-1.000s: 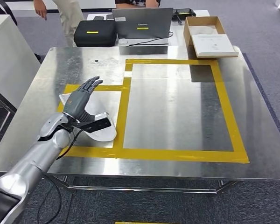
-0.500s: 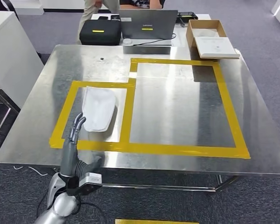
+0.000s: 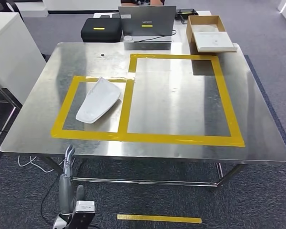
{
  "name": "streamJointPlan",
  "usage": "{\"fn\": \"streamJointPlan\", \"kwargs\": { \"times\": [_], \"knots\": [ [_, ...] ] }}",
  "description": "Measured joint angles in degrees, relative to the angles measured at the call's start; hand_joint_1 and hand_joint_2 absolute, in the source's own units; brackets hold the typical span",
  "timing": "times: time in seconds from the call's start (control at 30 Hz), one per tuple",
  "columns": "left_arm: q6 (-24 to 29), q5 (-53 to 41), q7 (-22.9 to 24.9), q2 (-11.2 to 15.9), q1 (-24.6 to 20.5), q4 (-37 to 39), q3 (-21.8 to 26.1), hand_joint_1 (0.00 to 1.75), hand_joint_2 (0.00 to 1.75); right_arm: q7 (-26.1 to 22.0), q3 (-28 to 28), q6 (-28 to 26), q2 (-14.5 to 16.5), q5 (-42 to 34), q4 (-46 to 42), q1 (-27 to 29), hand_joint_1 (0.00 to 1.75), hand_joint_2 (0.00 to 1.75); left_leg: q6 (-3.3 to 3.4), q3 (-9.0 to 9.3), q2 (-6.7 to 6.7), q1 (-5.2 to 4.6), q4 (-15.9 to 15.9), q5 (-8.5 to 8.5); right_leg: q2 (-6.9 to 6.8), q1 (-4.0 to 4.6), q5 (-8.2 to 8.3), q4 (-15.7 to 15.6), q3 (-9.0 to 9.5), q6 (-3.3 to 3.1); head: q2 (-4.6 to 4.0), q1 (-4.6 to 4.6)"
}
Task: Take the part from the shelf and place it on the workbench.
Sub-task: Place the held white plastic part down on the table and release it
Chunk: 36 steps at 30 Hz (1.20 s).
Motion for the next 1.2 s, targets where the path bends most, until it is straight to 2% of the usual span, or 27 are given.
{"fn": "streamJointPlan", "kwargs": {
  "times": [0.1, 0.13, 0.17, 0.2, 0.23, 0.3, 0.33, 0.37, 0.43, 0.47, 0.5, 0.53, 0.6, 0.63, 0.67, 0.7, 0.73, 0.77, 0.83, 0.9, 0.97, 1.0, 1.03, 1.1, 1.13, 1.17, 1.2],
  "knots": [
    [-0.04, 0.67, 0.72, -0.08, 0.71, 1.10, 1.21, 0.00, 0.00, 0.42, -0.23, -0.06, 0.05, 0.05, 0.01, 0.04, 0.00, 0.00, -0.57, -2.04, -0.08, 0.07, 9.83, -8.22, -0.52, 0.23, 1.55, 0.13, -1.40, -0.93, 0.00, -0.29],
    [-0.11, 1.10, 1.06, -0.15, 0.77, 1.92, 1.78, 0.00, 0.00, 0.58, -0.32, -0.05, 0.05, 0.15, 0.01, 0.03, 0.00, 0.00, -0.61, -2.28, -0.08, 0.07, 12.88, -9.59, -0.63, 0.35, 2.05, 0.28, -1.99, -1.01, 0.00, -0.29],
    [-0.42, 1.81, 1.31, -0.26, 0.79, 3.02, 2.55, 0.00, 0.00, 0.80, -0.41, -0.05, 0.05, 0.34, 0.01, 0.02, 0.00, 0.00, -0.54, -1.83, -0.08, 0.06, 14.36, -9.75, -0.71, 0.49, 2.49, 0.45, -2.74, -1.04, 0.00, -0.29],
    [-1.06, 2.90, 1.36, -0.44, 0.74, 4.46, 3.59, 0.00, 0.00, 1.02, -0.49, -0.04, 0.05, 0.60, 0.01, 0.02, 0.00, 0.00, -0.33, -0.42, -0.09, 0.02, 13.58, -8.80, -0.74, 0.63, 2.88, 0.65, -3.46, -1.03, 0.00, -0.29],
    [-1.90, 4.05, 1.29, -0.74, 0.57, 6.20, 4.86, 0.00, 0.00, 1.20, -0.55, -0.04, 0.05, 0.83, 0.01, 0.01, 0.00, 0.00, 0.03, 1.72, -0.10, -0.05, 10.97, -7.39, -0.73, 0.77, 3.21, 0.84, -4.08, -1.02, 0.00, -0.29],
    [-4.45, 6.56, 0.56, -1.64, -0.57, 11.71, 8.72, 0.00, 0.00, 1.53, -0.64, -0.10, 0.11, 1.19, 0.01, -0.03, 0.00, 0.00, 1.20, 7.00, -0.16, -0.42, 2.86, -5.31, -0.72, 0.98, 3.79, 1.13, -5.10, -0.93, 0.00, -0.24],
    [-5.98, 7.76, -0.16, -2.17, -1.52, 15.33, 11.18, 0.00, 0.00, 1.64, -0.74, -0.20, 0.18, 1.26, 0.02, -0.08, 0.00, 0.00, 1.70, 8.75, -0.18, -0.66, -0.34, -4.96, -0.74, 0.99, 4.21, 1.24, -5.55, -0.75, 0.00, -0.23],
    [-7.79, 9.21, -1.18, -2.61, -2.67, 19.60, 14.00, 0.00, 0.00, 1.79, -0.88, -0.30, 0.26, 1.29, 0.02, -0.14, 0.00, 0.00, 2.09, 9.69, -0.20, -0.90, -2.43, -4.85, -0.76, 0.93, 4.68, 1.26, -5.97, -0.49, 0.00, -0.21],
    [-10.49, 11.47, -3.31, -3.20, -5.35, 30.03, 20.37, 0.00, 0.00, 2.30, -1.28, -0.54, 0.41, 1.25, 0.03, -0.20, 0.00, 0.00, 2.46, 9.63, -0.15, -1.03, -3.90, -4.21, -0.70, 0.77, 5.55, 1.09, -6.60, 0.14, 0.00, -0.25],
    [-10.95, 12.00, -4.20, -3.32, -6.72, 35.62, 23.51, 0.00, 0.00, 2.61, -1.48, -0.62, 0.44, 1.22, 0.03, -0.20, 0.00, 0.00, 2.63, 9.58, -0.06, -0.91, -4.51, -3.74, -0.54, 0.76, 5.26, 1.14, -6.92, 0.42, 0.00, -0.26],
    [-10.86, 12.07, -4.94, -3.42, -7.95, 41.22, 26.55, 0.00, 0.00, 2.92, -1.67, -0.69, 0.46, 1.21, 0.03, -0.18, 0.00, 0.00, 2.90, 9.46, 0.06, -0.72, -5.14, -3.25, -0.37, 0.77, 4.12, 1.94, -7.52, 0.66, 0.00, -0.18],
    [-10.56, 12.01, -5.57, -3.51, -8.83, 46.07, 29.12, 0.00, 0.00, 3.13, -1.83, -0.73, 0.45, 1.20, 0.03, -0.16, 0.00, 0.00, 3.11, 9.21, 0.20, -0.48, -5.66, -2.81, -0.21, 0.78, 2.06, 4.00, -8.45, 0.89, 0.00, -0.04],
    [-9.74, 11.37, -5.87, -3.65, -9.97, 53.26, 32.77, 0.00, 0.00, 3.44, -2.13, -0.78, 0.43, 1.21, 0.03, -0.12, 0.00, 0.00, 3.30, 8.12, 0.40, -0.42, -5.50, -2.18, -0.13, 0.59, -2.81, 10.84, -10.76, 1.36, 0.00, 0.18],
    [-8.88, 10.40, -4.83, -3.77, -10.54, 56.35, 33.93, 0.00, 0.00, 3.68, -2.28, -0.85, 0.43, 1.27, 0.03, -0.11, 0.00, 0.00, 3.26, 7.42, 0.45, -0.40, -5.19, -1.88, -0.13, 0.46, -4.33, 14.30, -11.51, 1.61, 0.00, 0.21],
    [-7.72, 8.80, -2.58, -3.86, -11.12, 59.37, 34.61, 0.00, 0.00, 4.03, -2.41, -0.94, 0.43, 1.44, 0.03, -0.14, 0.00, 0.00, 3.18, 6.76, 0.48, -0.36, -4.81, -1.64, -0.14, 0.35, -4.64, 16.25, -11.49, 1.84, 0.00, 0.22],
    [-6.71, 6.89, 0.79, -3.96, -11.69, 62.36, 34.98, 0.00, 0.00, 4.44, -2.50, -1.02, 0.43, 1.69, 0.03, -0.18, 0.00, 0.00, 3.05, 6.10, 0.51, -0.27, -4.38, -1.44, -0.15, 0.22, -3.88, 16.16, -10.47, 2.07, 0.00, 0.21],
    [-6.08, 4.94, 4.98, -4.04, -12.16, 65.28, 35.14, 0.00, 0.00, 4.84, -2.54, -1.08, 0.43, 1.96, 0.03, -0.23, 0.00, 0.00, 2.89, 5.45, 0.51, -0.13, -3.87, -1.27, -0.15, 0.07, -2.42, 14.16, -8.53, 2.31, 0.00, 0.22],
    [-6.19, 3.30, 10.08, -4.13, -12.44, 67.68, 35.12, 0.00, 0.00, 5.22, -2.55, -1.10, 0.42, 2.26, 0.02, -0.30, 0.00, 0.00, 2.68, 4.85, 0.51, 0.01, -3.29, -1.15, -0.14, -0.13, -1.02, 10.31, -5.81, 2.58, 0.00, 0.24],
    [-7.94, 1.01, 20.83, -4.34, -12.69, 71.42, 34.83, 0.00, 0.00, 5.84, -2.59, -1.09, 0.43, 2.66, 0.01, -0.42, 0.00, 0.00, 2.07, 3.68, 0.45, 0.04, -2.16, -0.82, 0.08, -0.19, 0.06, 3.33, -1.27, 2.74, 0.00, 0.22],
    [-9.79, -0.62, 28.45, -4.57, -12.72, 74.17, 34.33, 0.00, 0.00, 6.26, -2.67, -1.05, 0.44, 2.93, 0.01, -0.44, 0.00, 0.00, 1.35, 2.90, 0.40, -0.09, -1.61, -0.05, 0.34, 0.03, -0.14, 1.13, -0.17, 2.30, 0.00, 0.19],
    [-11.18, -2.05, 31.56, -4.70, -12.71, 76.13, 33.64, 0.00, 0.00, 6.40, -2.75, -1.10, 0.44, 3.31, 0.02, -0.35, 0.00, 0.00, 0.69, 2.36, 0.35, 0.00, -1.44, 0.12, 0.20, 0.03, 0.51, 1.24, -1.14, 1.26, 0.00, 0.18],
    [-11.78, -2.69, 32.41, -4.73, -12.69, 76.74, 33.21, 0.00, 0.00, 6.42, -2.78, -1.18, 0.44, 3.55, 0.03, -0.32, 0.00, 0.00, 0.40, 2.00, 0.31, 0.08, -0.75, -1.03, 0.07, 0.02, 1.00, 1.27, -1.64, 0.55, 0.00, 0.14],
    [-12.21, -3.23, 32.91, -4.76, -12.69, 77.21, 32.75, 0.00, 0.00, 6.43, -2.79, -1.28, 0.44, 3.75, 0.04, -0.31, 0.00, 0.00, 0.12, 1.44, 0.28, 0.15, 1.13, -3.37, -0.10, 0.01, 1.59, 1.24, -2.27, -0.12, 0.00, 0.07],
    [-12.61, -3.72, 33.26, -4.82, -12.75, 77.73, 31.97, 0.00, 0.00, 6.44, -2.80, -1.41, 0.43, 3.97, 0.04, -0.34, 0.00, 0.00, -0.23, 0.09, 0.26, 0.23, 7.78, -9.29, -0.35, 0.22, 2.79, 1.35, -3.63, -0.96, 0.00, -0.03],
    [-12.66, -3.84, 33.35, -4.84, -12.80, 77.95, 31.68, 0.00, 0.00, 6.44, -2.81, -1.43, 0.42, 4.01, 0.04, -0.34, 0.00, 0.00, -0.28, -0.36, 0.26, 0.24, 11.44, -11.34, -0.47, 0.39, 3.43, 1.46, -4.50, -1.11, 0.00, -0.06],
    [-12.69, -3.88, 33.42, -4.85, -12.84, 78.11, 31.47, 0.00, 0.00, 6.44, -2.81, -1.45, 0.42, 4.03, 0.04, -0.35, 0.00, 0.00, -0.23, -0.24, 0.25, 0.24, 13.84, -11.92, -0.55, 0.55, 4.03, 1.62, -5.43, -1.18, 0.00, -0.04],
    [-12.70, -3.91, 33.49, -4.86, -12.85, 78.22, 31.31, 0.00, 0.00, 6.44, -2.81, -1.48, 0.42, 4.04, 0.03, -0.37, 0.00, 0.00, -0.07, 0.66, 0.25, 0.23, 14.51, -11.22, -0.60, 0.72, 4.63, 1.80, -6.40, -1.21, 0.00, -0.05]
  ]
}}
